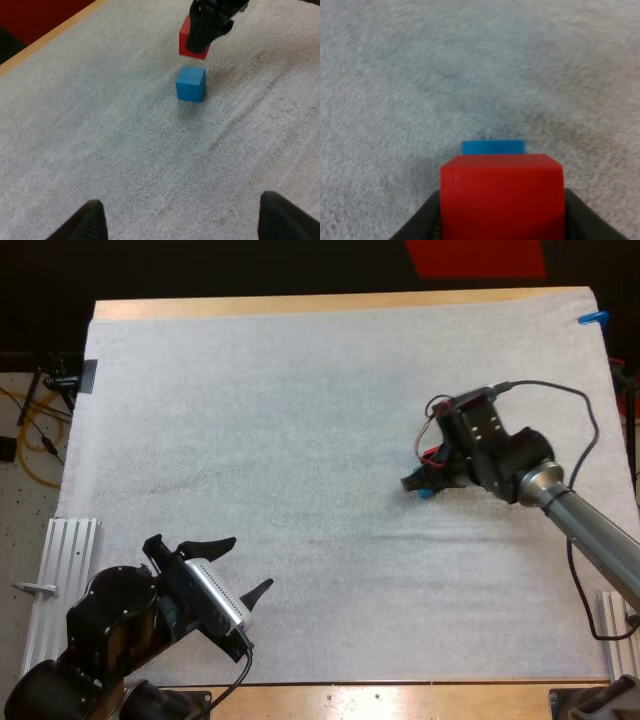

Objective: Stack red cube on blue cube

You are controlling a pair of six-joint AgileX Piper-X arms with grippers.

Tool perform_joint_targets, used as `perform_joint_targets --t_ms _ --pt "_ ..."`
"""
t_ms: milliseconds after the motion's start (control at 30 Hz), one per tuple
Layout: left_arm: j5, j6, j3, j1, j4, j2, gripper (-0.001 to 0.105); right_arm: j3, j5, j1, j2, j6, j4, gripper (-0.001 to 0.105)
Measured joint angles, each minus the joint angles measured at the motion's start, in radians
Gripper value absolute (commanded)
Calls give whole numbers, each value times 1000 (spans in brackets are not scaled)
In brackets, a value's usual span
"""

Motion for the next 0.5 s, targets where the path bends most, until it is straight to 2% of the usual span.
perform_joint_targets --t_ms 167,500 --pt "0 0 0 0 0 0 63 0 21 18 53 40 -28 28" --pt "0 0 0 0 0 0 63 0 37 18 117 44 -62 28"
